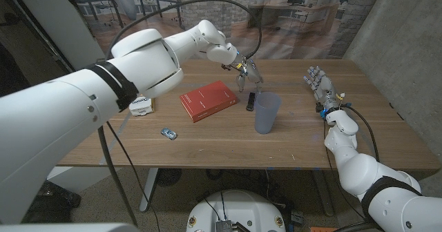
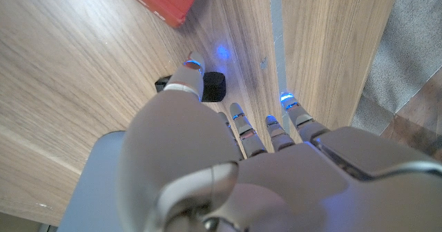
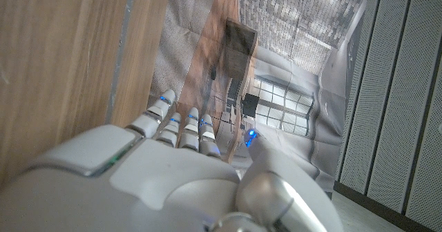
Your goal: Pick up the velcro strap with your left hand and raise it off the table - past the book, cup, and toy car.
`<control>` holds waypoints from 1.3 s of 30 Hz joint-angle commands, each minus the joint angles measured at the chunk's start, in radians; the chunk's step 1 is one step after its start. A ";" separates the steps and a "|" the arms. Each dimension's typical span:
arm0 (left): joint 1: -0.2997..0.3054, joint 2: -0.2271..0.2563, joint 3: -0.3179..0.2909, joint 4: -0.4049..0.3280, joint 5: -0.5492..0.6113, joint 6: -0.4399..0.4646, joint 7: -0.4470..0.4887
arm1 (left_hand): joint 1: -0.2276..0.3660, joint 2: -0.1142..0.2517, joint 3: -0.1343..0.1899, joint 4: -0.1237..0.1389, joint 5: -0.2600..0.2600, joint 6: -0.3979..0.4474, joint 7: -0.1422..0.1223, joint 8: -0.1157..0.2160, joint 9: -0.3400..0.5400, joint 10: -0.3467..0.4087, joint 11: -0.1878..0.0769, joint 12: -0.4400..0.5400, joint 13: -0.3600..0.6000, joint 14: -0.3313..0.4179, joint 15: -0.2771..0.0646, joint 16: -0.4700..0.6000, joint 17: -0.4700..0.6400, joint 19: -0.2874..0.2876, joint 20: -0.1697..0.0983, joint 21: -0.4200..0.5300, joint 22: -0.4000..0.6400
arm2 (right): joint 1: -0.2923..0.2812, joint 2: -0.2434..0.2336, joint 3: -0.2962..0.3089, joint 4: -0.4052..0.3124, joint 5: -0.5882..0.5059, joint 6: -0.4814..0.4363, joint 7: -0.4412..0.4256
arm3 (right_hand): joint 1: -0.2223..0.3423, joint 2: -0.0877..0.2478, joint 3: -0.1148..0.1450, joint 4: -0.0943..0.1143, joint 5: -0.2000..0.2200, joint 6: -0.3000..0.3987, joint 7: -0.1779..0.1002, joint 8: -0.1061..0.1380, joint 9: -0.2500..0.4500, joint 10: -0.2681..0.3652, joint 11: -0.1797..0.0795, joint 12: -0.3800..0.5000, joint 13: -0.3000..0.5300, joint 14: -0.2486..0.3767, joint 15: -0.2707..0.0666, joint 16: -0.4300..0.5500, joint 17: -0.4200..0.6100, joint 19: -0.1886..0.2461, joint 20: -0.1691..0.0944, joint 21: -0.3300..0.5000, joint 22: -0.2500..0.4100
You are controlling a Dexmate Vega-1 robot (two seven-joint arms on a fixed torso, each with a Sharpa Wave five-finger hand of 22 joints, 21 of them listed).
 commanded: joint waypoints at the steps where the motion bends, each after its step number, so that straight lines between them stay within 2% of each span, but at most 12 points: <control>1: 0.009 -0.006 0.024 0.006 -0.013 0.037 0.002 | 0.015 0.001 -0.008 0.000 -0.001 0.011 0.004 0.010 0.004 0.008 -0.002 0.011 0.003 0.008 -0.046 0.002 0.003 0.006 -0.002 -0.007 0.003 | 0.010 -0.004 0.002 0.020 -0.002 0.013 -0.001 | -0.006 0.006 0.001 -0.001 -0.004 0.004 0.005 -0.004 0.004 0.001 0.010 -0.001 0.003 0.005 0.009 0.005 0.003 -0.003 -0.010 -0.001 0.006; 24: 0.036 -0.021 0.074 0.013 -0.061 0.138 -0.019 | 0.027 0.012 -0.022 0.002 -0.003 0.022 0.002 0.022 0.004 0.026 -0.003 0.019 0.009 0.017 -0.049 0.003 0.003 0.011 0.001 -0.010 0.003 | 0.015 -0.010 -0.003 0.026 -0.015 0.022 -0.023 | -0.005 0.004 0.000 -0.005 -0.010 0.002 0.005 -0.005 0.004 -0.001 0.010 -0.002 0.003 0.006 0.011 0.004 0.002 -0.004 -0.009 -0.008 0.006; 29: 0.043 -0.017 0.088 0.013 -0.077 0.164 0.011 | 0.033 0.016 -0.028 0.002 -0.004 0.046 0.002 0.035 0.005 0.046 -0.004 0.028 0.011 0.035 -0.058 0.007 0.003 0.017 0.002 -0.009 0.003 | 0.024 -0.016 -0.004 0.047 -0.022 0.034 -0.027 | -0.005 0.003 0.000 -0.006 -0.011 0.000 0.005 -0.005 0.004 -0.001 0.009 -0.002 0.003 0.007 0.012 0.004 0.002 -0.005 -0.008 -0.010 0.006; 33: 0.053 -0.011 0.091 0.013 -0.104 0.193 0.032 | 0.043 0.028 -0.036 0.003 -0.007 0.091 0.003 0.059 0.005 0.089 -0.002 0.048 0.017 0.073 -0.073 0.014 0.003 0.037 0.002 -0.004 0.004 | 0.040 -0.022 -0.003 0.078 -0.026 0.046 -0.024 | -0.004 0.002 0.000 -0.007 -0.011 0.000 0.005 -0.005 0.004 -0.001 0.007 -0.002 0.003 0.007 0.011 0.004 0.001 -0.005 -0.008 -0.011 0.006; 39: 0.064 -0.010 0.088 0.014 -0.195 0.240 0.002 | 0.040 0.033 -0.043 0.007 -0.009 0.094 0.004 0.063 0.006 0.090 -0.002 0.049 0.019 0.081 -0.071 0.012 0.003 0.045 0.003 -0.002 0.004 | 0.064 -0.033 -0.001 0.125 -0.040 0.066 -0.028 | -0.005 0.004 0.000 -0.007 -0.012 -0.001 0.005 -0.005 0.004 -0.001 0.009 -0.002 0.002 0.008 0.012 0.004 0.001 -0.005 -0.009 -0.012 0.006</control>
